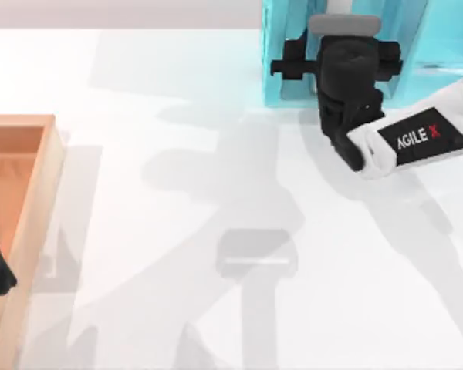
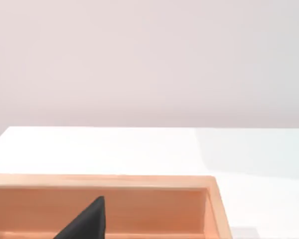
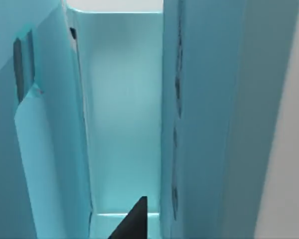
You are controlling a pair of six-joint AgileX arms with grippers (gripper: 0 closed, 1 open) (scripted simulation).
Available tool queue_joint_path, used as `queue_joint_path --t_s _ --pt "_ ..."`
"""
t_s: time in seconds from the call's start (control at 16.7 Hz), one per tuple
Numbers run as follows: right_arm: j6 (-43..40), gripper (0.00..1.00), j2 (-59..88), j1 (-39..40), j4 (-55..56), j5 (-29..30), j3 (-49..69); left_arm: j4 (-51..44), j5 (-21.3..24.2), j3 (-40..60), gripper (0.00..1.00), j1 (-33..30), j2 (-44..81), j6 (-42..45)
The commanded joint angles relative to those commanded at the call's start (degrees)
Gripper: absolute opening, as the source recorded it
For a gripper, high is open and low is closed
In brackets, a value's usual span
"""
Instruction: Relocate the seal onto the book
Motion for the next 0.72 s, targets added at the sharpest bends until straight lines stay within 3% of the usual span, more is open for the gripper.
queue_joint_path --t_s 0.18,0.72 --pt "0.0 1.00 0.0 0.0 0.0 0.0 0.0 0.0 0.0 0.0 1.00 0.0 0.0 0.0" --pt "0.0 0.32 0.0 0.0 0.0 0.0 0.0 0.0 0.0 0.0 1.00 0.0 0.0 0.0"
